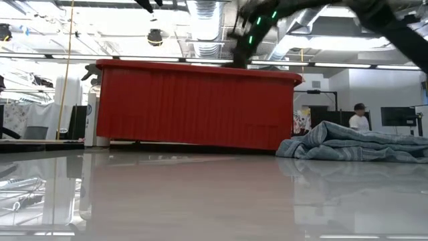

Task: Fold Laundry from Bin
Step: Fold the black pants

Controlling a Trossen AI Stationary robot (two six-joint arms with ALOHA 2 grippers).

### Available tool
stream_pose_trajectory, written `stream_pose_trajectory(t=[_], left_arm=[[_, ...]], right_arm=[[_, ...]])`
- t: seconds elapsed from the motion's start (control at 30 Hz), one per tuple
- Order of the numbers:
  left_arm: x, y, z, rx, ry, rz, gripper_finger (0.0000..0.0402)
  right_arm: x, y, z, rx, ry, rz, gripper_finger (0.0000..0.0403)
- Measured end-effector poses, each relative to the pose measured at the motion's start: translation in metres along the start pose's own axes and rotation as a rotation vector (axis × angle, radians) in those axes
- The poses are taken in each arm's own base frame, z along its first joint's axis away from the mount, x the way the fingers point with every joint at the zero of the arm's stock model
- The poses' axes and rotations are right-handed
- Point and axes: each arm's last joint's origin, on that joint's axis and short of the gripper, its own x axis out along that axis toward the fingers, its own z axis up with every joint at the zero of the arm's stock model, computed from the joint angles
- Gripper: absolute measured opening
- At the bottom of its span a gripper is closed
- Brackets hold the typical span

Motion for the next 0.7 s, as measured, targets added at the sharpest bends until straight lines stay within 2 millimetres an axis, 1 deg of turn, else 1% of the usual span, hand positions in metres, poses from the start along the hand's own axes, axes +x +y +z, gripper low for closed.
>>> stream_pose_trajectory(t=[0.07, 0.13, 0.2, 0.33, 0.4, 0.47, 0.53, 0.6, 0.63, 0.7], left_arm=[[0.000, 0.000, 0.000, 0.008, 0.000, -0.001, 0.0242], [0.000, 0.000, 0.000, 0.018, -0.002, -0.001, 0.0242], [0.000, 0.000, 0.001, 0.030, -0.010, 0.001, 0.0242], [0.000, 0.000, 0.004, 0.052, -0.040, -0.002, 0.0242], [0.000, -0.001, 0.005, 0.070, -0.052, -0.001, 0.0242], [0.000, 0.000, 0.005, 0.086, -0.055, 0.011, 0.0242], [0.000, 0.000, 0.006, 0.094, -0.062, 0.026, 0.0242], [0.000, 0.000, 0.007, 0.097, -0.068, 0.040, 0.0242], [0.000, 0.001, 0.007, 0.100, -0.073, 0.044, 0.0242], [0.000, 0.000, 0.008, 0.105, -0.084, 0.044, 0.0242]], right_arm=[[-0.034, -0.013, 0.015, 0.051, -0.119, -0.054, 0.0030], [-0.072, -0.026, 0.029, 0.110, -0.268, -0.067, 0.0030], [-0.113, -0.038, 0.040, 0.177, -0.436, -0.036, 0.0030], [-0.202, -0.050, 0.057, 0.234, -0.797, 0.104, 0.0030], [-0.246, -0.048, 0.064, 0.193, -0.989, 0.224, 0.0030], [-0.291, -0.041, 0.069, 0.105, -1.196, 0.395, 0.0030], [-0.337, -0.029, 0.071, -0.057, -1.407, 0.614, 0.0030], [-0.382, -0.013, 0.067, -0.236, -1.568, 0.821, 0.0030], [-0.400, -0.006, 0.064, -0.308, -1.622, 0.909, 0.0030], [-0.423, 0.008, 0.057, -0.387, -1.679, 1.050, 0.0030]])
